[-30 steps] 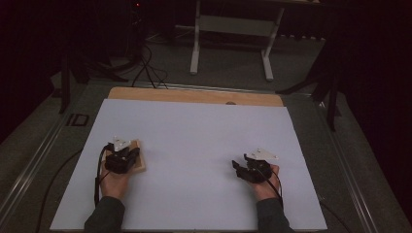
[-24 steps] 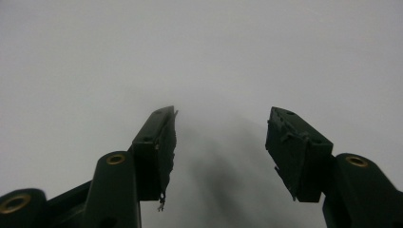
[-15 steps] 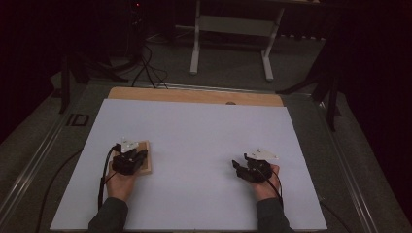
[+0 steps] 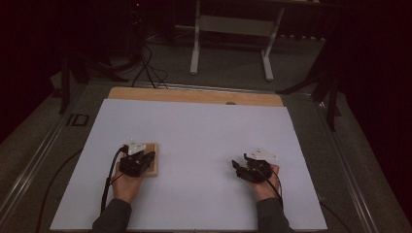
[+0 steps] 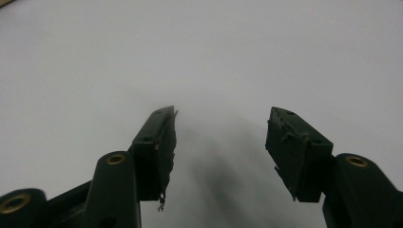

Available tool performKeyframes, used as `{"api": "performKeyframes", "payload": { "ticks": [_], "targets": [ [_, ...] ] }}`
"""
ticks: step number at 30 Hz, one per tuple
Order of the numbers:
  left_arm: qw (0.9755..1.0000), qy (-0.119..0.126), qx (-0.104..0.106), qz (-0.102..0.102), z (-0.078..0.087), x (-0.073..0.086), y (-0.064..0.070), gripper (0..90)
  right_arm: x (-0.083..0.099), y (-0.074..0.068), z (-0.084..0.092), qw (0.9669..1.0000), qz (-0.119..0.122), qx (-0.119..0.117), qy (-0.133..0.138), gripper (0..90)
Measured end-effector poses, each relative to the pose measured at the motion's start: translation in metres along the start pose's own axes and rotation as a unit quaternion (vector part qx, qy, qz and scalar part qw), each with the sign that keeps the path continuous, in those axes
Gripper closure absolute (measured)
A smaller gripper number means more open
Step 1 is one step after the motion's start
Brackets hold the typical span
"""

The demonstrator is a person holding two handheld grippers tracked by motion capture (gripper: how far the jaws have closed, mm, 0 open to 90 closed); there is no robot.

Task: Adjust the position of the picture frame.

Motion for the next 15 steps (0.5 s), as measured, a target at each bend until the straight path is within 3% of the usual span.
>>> {"api": "performKeyframes", "payload": {
  "ticks": [15],
  "targets": [
    [0.9992, 0.002, 0.032, -0.023, -0.005, 0.0, 0.025, 89.8, 0.0, 0.0, 0.0, 1.0, 0.0, 0.0, 0.001, 42.5]
  ]
}}
Point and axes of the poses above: each handheld gripper's, and its own axes: z roughly backward along the jaws, x roughly out of its underside, y roughly to its right, the point moved 8 cm from there along -z, roughly forward along the jaws, and after that the axes turned 10 degrees about y, right-handed, at the moved point
